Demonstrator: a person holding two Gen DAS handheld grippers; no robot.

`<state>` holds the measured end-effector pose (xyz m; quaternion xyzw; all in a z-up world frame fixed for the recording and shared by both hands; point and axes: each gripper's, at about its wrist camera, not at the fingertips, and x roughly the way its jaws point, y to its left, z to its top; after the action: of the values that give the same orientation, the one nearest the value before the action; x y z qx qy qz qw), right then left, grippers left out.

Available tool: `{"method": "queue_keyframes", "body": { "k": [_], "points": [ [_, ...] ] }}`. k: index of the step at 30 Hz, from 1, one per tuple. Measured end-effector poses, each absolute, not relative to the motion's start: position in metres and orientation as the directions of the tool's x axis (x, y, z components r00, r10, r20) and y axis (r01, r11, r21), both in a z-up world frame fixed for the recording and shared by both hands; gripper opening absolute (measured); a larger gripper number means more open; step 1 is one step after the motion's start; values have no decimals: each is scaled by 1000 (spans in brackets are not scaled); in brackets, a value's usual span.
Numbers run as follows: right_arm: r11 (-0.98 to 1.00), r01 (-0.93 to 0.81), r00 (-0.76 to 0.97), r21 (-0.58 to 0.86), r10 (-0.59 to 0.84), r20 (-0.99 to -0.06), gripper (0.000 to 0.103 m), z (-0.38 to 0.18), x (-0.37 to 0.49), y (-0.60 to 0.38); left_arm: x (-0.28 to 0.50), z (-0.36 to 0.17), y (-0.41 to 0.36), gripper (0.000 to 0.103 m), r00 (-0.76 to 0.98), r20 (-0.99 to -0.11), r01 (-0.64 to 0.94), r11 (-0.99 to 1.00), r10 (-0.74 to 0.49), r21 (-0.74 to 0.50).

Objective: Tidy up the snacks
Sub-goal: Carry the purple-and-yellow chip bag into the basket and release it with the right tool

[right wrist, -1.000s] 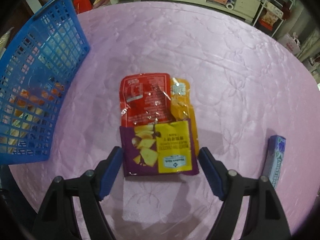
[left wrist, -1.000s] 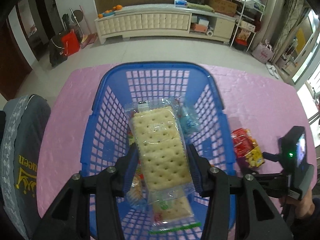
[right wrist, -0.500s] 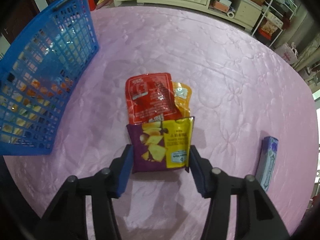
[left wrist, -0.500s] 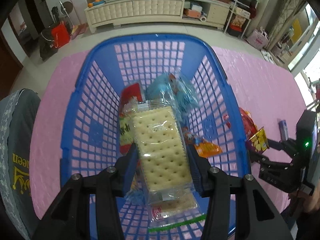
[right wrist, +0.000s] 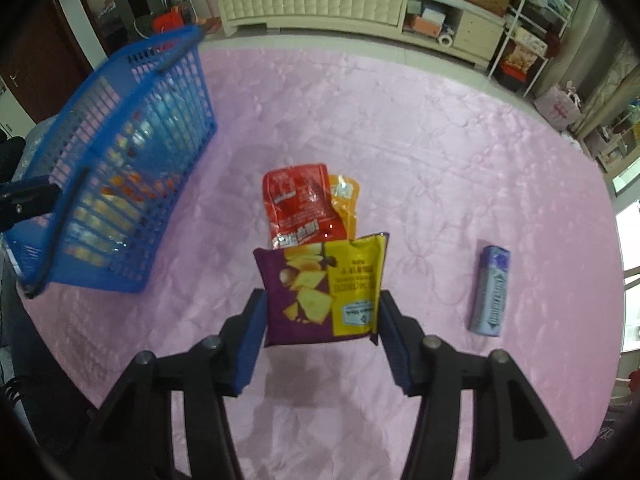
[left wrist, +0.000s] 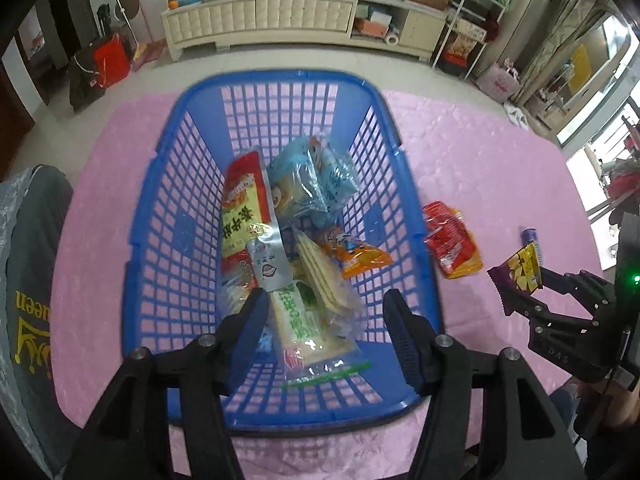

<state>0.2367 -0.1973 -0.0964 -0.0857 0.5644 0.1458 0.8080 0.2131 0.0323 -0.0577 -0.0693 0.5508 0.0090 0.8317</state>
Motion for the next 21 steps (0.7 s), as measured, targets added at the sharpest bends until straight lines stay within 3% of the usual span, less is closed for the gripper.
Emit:
{"method": "queue_keyframes", "body": {
  "k": [10,21],
  "points": [
    [934,-355,425,37,196,-884,59,-27,222,-170,172,-14,57,57,478,-877,-114,986,-53,-122],
    [897,-440,448,38,256,-857,59,2,211,-105,140,6,106,57,531,-847,-175,974,-28,-141]
  ]
}}
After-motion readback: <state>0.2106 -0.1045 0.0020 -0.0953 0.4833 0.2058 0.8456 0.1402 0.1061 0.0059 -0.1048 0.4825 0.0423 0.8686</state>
